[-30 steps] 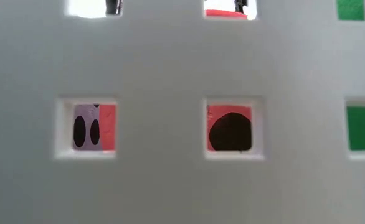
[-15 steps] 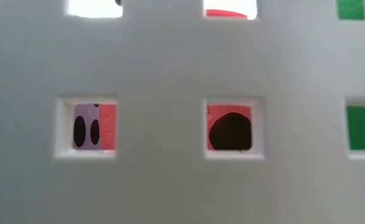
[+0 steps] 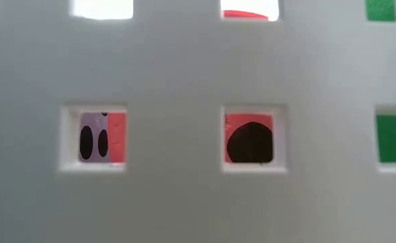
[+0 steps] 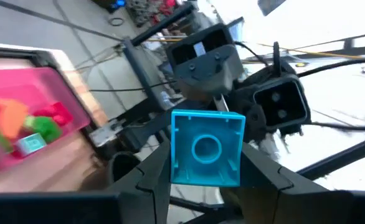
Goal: Pick & Place Toys
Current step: Put the light blue game piece into the red bin
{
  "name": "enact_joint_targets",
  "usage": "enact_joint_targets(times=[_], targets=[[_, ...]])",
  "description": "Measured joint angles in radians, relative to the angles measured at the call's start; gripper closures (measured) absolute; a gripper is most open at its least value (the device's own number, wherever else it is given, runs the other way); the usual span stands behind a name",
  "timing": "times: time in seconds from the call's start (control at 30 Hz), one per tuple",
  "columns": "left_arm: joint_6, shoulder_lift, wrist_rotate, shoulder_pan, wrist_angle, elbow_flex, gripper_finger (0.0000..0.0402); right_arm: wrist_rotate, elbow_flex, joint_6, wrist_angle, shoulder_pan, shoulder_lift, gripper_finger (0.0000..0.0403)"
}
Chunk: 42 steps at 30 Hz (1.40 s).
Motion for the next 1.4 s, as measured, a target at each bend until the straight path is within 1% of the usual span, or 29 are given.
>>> enact_joint_targets(times=[0.1,0.23,0.37,0.57,0.8,0.93,1.2,1.3,1.4], targets=[[-0.022,0.03,0.027,0.002,0.062,0.001,0.0267,0.006,0.0,-0.048,0.016,0.005,-0.002,0.0064],[-0.034,0.068,0.064,0.007,0.129,0.001,0.0267,0.015,0.0,-0.079,0.016,0.005,-0.004,0.0098],[-0.072,0.078,0.083,0.017,0.172,0.002,0.0267,0.015,0.0,-0.122,0.022,0.005,-0.004,0.0131],[-0.094,0.079,0.1,0.02,0.189,0.001,0.0267,0.016,0.0,-0.135,0.022,0.005,-0.004,0.0171],[-0.129,0.079,0.112,0.02,0.207,0.001,0.0267,0.018,0.0,-0.197,0.027,0.004,-0.001,0.02],[-0.13,0.079,0.119,0.019,0.208,0.001,0.0267,0.018,0.0,-0.196,0.028,0.004,0.003,0.0206],[-0.13,0.079,0.122,0.019,0.208,0.001,0.0267,0.018,0.0,-0.194,0.026,0.004,0.003,0.0205],[-0.13,0.079,0.122,0.019,0.209,0.001,0.0267,0.017,0.0,-0.193,0.025,0.004,0.004,0.0197],[-0.13,0.079,0.121,0.019,0.21,0.001,0.0267,0.015,0.0,-0.179,0.024,0.004,0.005,0.0174]])
